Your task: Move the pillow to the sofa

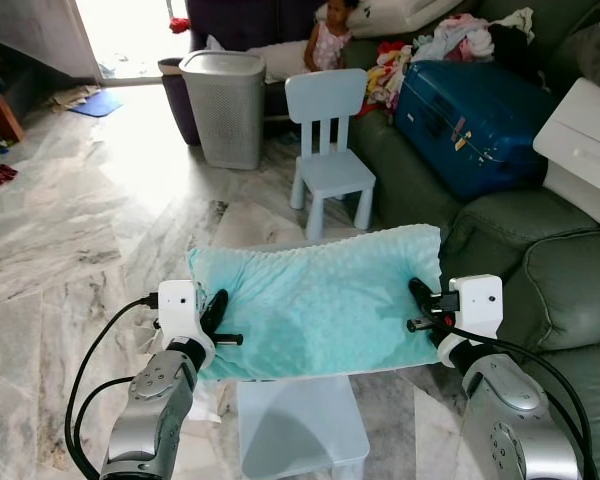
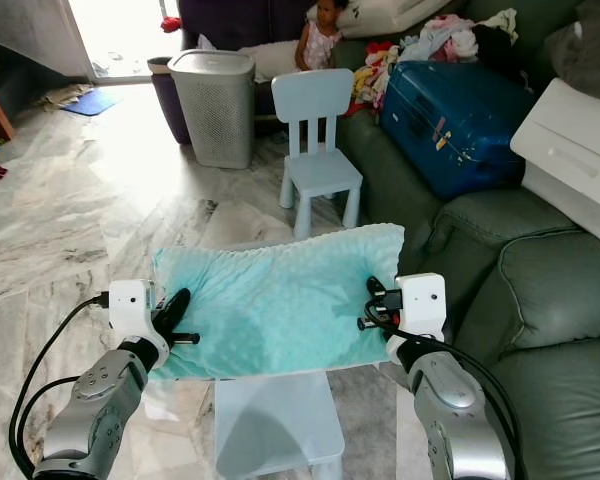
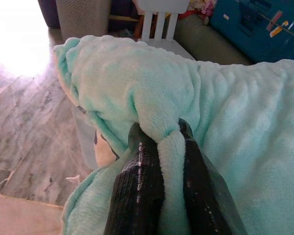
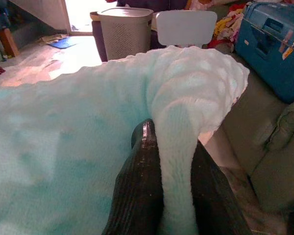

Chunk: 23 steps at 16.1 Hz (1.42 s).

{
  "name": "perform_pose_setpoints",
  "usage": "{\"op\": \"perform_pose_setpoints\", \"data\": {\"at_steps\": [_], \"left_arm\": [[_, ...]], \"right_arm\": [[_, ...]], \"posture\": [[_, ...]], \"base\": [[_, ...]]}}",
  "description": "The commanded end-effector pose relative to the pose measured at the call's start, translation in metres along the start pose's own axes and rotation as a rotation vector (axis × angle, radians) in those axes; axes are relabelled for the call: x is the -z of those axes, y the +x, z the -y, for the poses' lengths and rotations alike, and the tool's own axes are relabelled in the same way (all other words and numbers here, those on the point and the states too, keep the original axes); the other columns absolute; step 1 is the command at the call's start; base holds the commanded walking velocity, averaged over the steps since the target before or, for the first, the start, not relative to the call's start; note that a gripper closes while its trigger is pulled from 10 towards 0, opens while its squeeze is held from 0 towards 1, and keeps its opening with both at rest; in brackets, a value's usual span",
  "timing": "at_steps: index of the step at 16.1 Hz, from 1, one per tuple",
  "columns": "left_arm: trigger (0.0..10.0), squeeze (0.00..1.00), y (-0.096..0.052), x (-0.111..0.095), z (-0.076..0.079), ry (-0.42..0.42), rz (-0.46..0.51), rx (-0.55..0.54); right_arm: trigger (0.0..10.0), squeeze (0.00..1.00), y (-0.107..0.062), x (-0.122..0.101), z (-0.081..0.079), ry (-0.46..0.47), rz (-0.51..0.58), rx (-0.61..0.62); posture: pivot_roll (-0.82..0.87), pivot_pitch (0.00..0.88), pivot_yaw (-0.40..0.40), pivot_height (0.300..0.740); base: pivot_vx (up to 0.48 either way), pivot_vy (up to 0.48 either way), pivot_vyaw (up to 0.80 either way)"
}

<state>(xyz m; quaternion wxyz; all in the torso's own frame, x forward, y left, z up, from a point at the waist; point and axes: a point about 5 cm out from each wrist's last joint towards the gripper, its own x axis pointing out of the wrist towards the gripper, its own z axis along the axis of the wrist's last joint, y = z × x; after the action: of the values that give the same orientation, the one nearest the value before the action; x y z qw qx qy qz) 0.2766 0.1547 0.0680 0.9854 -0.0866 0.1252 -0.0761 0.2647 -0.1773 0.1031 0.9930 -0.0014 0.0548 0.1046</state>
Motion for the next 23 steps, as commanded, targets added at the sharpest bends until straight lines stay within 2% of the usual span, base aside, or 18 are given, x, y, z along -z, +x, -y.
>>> {"op": "perform_pose_setpoints", "data": {"at_steps": [1, 8, 23], "left_arm": [[10.0, 0.0, -0.0002, 0.0001, -0.001, 0.0, -0.006, 0.005], [10.0, 0.0, -0.0001, -0.0003, -0.0004, -0.005, -0.01, 0.016], [10.0, 0.0, -0.0006, 0.0006, -0.0002, -0.002, -0.012, 0.013]], "right_arm": [[10.0, 0.0, -0.0008, -0.006, -0.0001, -0.009, 0.021, -0.001], [10.0, 0.0, -0.0011, -0.005, 0.0001, -0.009, 0.018, 0.003], [10.0, 0.0, -0.0023, -0.0046, 0.0018, -0.015, 0.014, 0.005]], "posture": [[-0.19, 0.0, 0.016, 0.74], [-0.19, 0.0, 0.019, 0.74], [-0.19, 0.0, 0.015, 0.74]], "base": [[0.0, 0.0, 0.0], [0.0, -0.177, 0.0], [0.0, -0.304, 0.0]]}}
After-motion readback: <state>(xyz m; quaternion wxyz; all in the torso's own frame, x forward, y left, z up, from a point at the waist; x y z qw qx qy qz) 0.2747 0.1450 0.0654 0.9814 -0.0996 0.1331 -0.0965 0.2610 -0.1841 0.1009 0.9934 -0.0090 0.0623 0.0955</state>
